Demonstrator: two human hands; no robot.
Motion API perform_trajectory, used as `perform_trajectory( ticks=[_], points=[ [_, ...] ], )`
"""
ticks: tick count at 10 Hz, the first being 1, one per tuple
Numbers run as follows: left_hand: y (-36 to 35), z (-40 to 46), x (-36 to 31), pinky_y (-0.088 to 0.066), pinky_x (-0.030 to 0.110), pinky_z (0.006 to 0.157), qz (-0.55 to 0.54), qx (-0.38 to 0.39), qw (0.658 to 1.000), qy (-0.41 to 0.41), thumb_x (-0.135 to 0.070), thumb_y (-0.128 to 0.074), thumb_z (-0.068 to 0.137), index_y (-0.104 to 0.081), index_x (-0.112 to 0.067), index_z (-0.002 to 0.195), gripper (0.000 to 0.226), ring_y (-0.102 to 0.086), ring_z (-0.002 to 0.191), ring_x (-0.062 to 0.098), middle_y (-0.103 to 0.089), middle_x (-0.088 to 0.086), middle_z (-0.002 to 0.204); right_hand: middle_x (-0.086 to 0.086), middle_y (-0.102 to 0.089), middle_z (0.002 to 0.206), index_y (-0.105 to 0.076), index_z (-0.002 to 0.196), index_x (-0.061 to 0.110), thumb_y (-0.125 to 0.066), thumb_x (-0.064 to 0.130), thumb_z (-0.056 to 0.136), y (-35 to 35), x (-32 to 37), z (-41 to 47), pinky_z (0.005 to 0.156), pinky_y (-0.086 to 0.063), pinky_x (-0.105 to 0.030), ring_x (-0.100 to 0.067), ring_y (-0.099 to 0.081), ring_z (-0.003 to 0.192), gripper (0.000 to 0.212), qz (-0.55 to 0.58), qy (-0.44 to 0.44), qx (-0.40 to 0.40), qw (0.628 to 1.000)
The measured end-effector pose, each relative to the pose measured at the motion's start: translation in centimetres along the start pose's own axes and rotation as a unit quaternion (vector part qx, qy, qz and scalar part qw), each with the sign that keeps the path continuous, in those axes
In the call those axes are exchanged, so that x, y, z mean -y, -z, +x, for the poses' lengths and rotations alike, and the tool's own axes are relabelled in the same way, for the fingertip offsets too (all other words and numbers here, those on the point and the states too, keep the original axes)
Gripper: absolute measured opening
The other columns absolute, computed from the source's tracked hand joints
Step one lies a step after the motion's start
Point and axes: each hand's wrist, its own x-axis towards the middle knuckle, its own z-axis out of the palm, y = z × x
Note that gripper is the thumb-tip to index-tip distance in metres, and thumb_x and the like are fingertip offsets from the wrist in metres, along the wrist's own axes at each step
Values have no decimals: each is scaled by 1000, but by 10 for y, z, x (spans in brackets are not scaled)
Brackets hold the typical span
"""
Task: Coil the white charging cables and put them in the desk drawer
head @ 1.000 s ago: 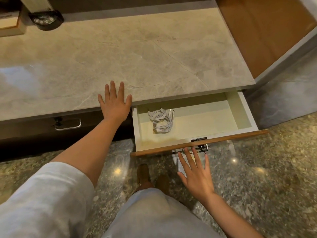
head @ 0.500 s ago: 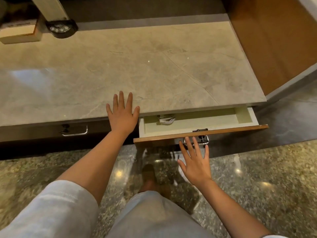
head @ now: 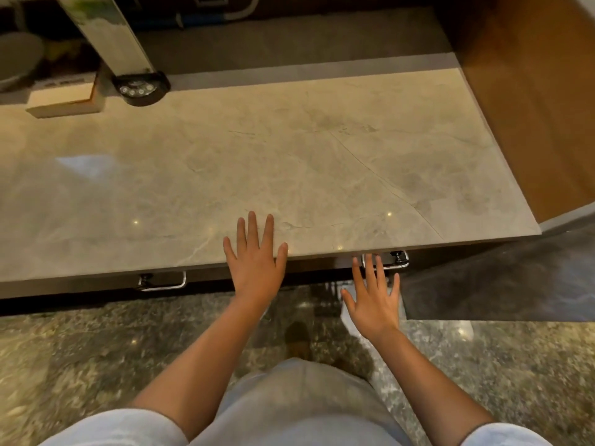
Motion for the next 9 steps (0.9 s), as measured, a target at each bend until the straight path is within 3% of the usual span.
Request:
perform_trajectory(
  ticks=[2,3,6,7,8,9],
  points=[
    [-2,-1,1,7,50,113,0,-8,1000,5,-57,3,88,7,-33,147,64,14,144,23,11,2,159,-10,-27,152,-31,143,17,-1,56,92,-6,-1,5,107,-9,-57,-25,-8,143,71,-12,8,6,1000],
    [-3,0,0,7,50,113,-5,-15,1000,1,-57,0,88,3,-32,148,65,11,145,23,7,3,159,-10,-27,152,-29,144,17,-1,56,92,-3,-2,4,108,-7,-57,-24,-2,144,71,-15,13,9,1000],
    [5,-3,-1,8,50,114,9,23,1000,-2,-52,-10,94,8,-31,147,60,16,144,23,13,3,158,-15,-27,152,-33,142,14,-3,55,93,13,-5,-11,107,-15,-58,-26,-17,142,71,-28,60,1,998],
    [10,-1,-1,6,51,115,-6,42,999,-3,-50,-15,96,6,-29,148,60,15,144,23,11,4,158,-15,-46,141,-48,134,11,-2,51,95,40,-8,-19,101,-35,-55,-26,-41,133,72,-32,98,-7,995],
    [16,-4,1,3,50,114,-7,55,998,-14,-51,-19,96,2,-28,149,61,12,145,24,9,6,159,-9,-66,118,-63,117,11,-9,48,96,70,-5,-23,96,-42,-49,-24,-59,114,69,-7,118,-56,991],
    [44,4,3,-25,43,109,-35,54,994,-84,-53,-23,91,-32,-20,143,62,-25,139,28,-28,11,152,0,-67,104,-61,114,16,-32,42,94,127,10,0,98,-36,-41,-22,-61,102,44,29,139,-69,987]
  ],
)
